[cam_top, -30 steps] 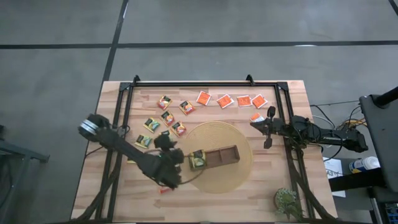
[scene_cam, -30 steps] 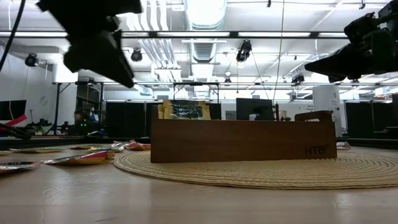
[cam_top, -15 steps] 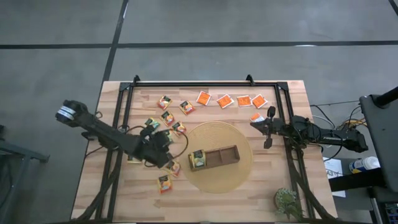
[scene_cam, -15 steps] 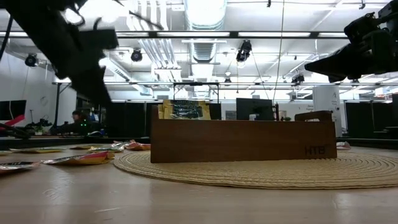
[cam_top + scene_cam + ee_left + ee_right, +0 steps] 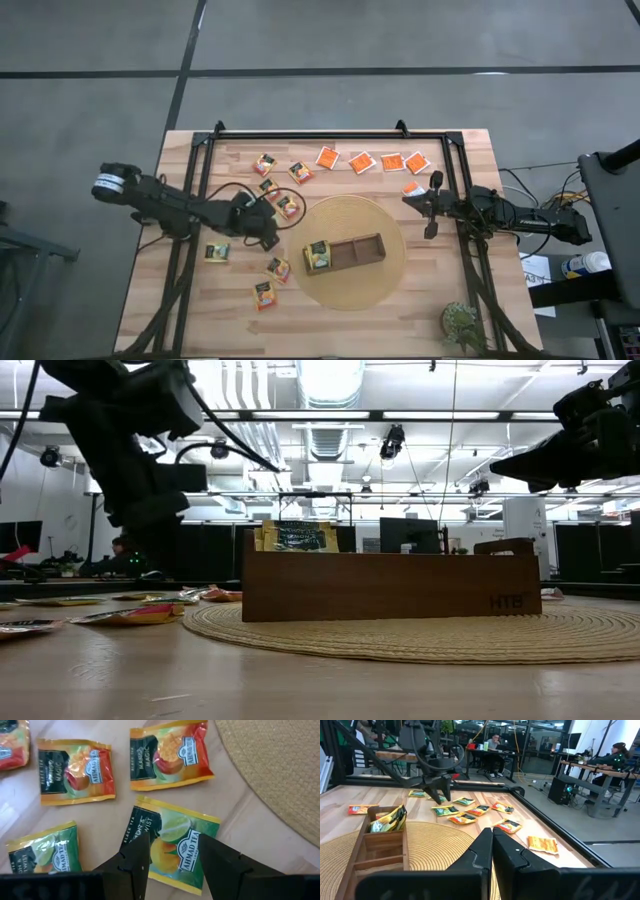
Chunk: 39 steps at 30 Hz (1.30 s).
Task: Pick & Place Tea
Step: Put the green tea bag into the left section of the wooden organizer
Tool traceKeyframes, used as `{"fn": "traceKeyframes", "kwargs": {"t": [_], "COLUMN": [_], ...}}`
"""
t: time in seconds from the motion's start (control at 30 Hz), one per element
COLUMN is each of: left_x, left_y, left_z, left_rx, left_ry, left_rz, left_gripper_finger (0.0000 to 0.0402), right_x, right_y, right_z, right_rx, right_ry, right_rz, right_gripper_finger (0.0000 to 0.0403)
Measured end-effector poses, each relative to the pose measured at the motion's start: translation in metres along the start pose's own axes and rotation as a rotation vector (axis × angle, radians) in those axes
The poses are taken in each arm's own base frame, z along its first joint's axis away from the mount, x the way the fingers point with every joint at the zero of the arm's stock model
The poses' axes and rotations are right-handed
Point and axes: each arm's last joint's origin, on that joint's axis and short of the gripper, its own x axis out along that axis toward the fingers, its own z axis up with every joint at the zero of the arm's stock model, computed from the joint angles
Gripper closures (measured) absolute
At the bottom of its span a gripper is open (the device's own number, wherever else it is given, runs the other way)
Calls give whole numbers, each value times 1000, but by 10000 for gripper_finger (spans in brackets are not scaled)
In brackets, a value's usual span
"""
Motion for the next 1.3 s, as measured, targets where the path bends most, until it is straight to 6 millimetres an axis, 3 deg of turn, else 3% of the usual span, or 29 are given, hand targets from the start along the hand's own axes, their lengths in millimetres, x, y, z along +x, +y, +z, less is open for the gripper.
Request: {"fn": "traceKeyframes", "kwargs": {"t": [0.4,0.73,1.07,1.17,1.3], "left_x": [2,14,24,24,23], "left_y": [-1,4,17,17,16], "left_z": [1,-14,-26,-26,-24], "left_rx": [9,-19,-40,-31,-38], "left_ry": [35,74,104,106,109], "left_rz": [-74,-133,-80,-78,-85], "left_gripper_finger": [241,241,242,258,320], "right_x": [0,0,0,0,0], "right_y": [0,0,0,0,0], "right_z": [0,0,0,0,0], "right_rx": [0,0,0,0,0], "right_ry": [0,0,0,0,0], "right_rz": [0,0,0,0,0], "right_gripper_finger": [394,394,394,394,394]}}
